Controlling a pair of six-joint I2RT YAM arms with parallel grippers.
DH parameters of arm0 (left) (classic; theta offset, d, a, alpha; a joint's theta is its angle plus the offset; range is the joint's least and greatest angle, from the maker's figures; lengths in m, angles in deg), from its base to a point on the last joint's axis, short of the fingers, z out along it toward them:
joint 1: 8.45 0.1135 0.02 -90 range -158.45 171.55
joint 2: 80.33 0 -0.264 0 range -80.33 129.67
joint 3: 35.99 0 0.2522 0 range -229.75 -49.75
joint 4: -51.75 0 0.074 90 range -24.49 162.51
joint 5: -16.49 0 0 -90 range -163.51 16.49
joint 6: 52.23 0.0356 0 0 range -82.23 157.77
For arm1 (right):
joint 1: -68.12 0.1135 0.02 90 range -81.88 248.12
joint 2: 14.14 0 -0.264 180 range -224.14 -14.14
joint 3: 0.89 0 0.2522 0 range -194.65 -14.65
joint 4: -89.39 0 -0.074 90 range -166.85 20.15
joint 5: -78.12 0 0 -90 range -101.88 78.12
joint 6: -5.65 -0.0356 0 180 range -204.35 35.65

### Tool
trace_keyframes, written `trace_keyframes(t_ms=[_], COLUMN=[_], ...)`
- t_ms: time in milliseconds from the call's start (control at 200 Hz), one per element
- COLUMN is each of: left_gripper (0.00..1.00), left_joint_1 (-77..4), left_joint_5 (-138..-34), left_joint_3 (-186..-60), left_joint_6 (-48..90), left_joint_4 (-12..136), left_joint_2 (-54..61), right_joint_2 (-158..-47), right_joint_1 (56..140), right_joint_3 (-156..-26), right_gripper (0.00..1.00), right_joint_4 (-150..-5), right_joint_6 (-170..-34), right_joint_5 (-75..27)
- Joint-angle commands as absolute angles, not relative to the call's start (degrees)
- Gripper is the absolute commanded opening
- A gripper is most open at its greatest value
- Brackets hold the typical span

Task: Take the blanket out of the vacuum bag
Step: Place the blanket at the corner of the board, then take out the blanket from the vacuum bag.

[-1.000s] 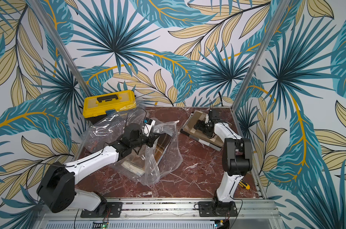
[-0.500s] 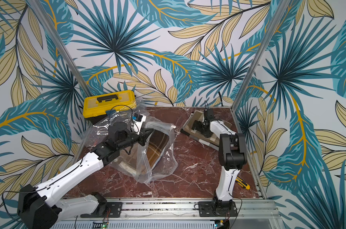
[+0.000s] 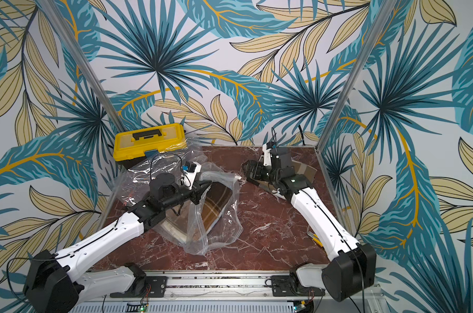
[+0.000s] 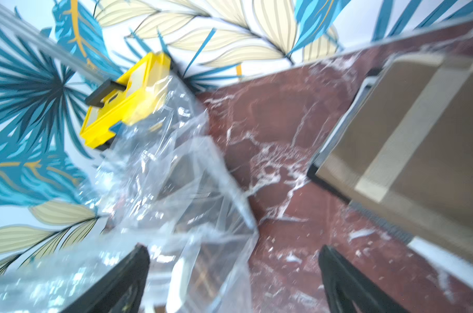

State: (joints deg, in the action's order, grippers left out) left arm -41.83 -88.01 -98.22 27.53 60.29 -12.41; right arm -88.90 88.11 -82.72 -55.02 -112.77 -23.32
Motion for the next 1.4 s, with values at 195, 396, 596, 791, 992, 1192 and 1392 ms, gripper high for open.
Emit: trace_keyframes(t_ms=[195, 396, 596, 791, 992, 1192, 1392], left_gripper=[0.0, 0.0, 0.0, 0.0, 0.0, 0.0, 0.0], left_joint_1=[-41.7, -41.7, -41.7, -41.7, -41.7, -41.7, -41.8], left_joint_5=[-81.0, -79.8, -79.2, -79.1, -78.9, -78.9, -79.4], left_joint_3=[-100.2, -99.1, -98.6, -96.7, -94.9, -94.5, -94.6], left_joint_6=[29.5, 29.8, 29.9, 29.4, 28.3, 27.9, 27.3], left_joint_4=[56.7, 56.7, 56.9, 56.1, 55.8, 56.7, 56.7], left_joint_2=[-10.4, -10.6, -11.9, -13.3, -14.4, -14.6, -13.6], right_joint_2=[-87.5, -91.0, -98.2, -110.4, -117.1, -115.2, -118.6], right_joint_1=[104.1, 111.3, 112.8, 113.0, 112.9, 112.0, 111.0], right_joint_3=[-73.9, -75.9, -69.7, -71.1, -76.5, -72.8, -73.5], right_gripper=[0.96, 0.96, 0.96, 0.96, 0.96, 0.96, 0.88], right_joint_4=[-58.6, -56.7, -69.7, -77.9, -74.4, -78.4, -83.2], right_joint_6=[-124.4, -125.4, -129.9, -131.1, -129.6, -128.9, -129.3], right_joint_5=[-22.1, -18.8, -20.4, -16.4, -12.6, -11.5, -16.2])
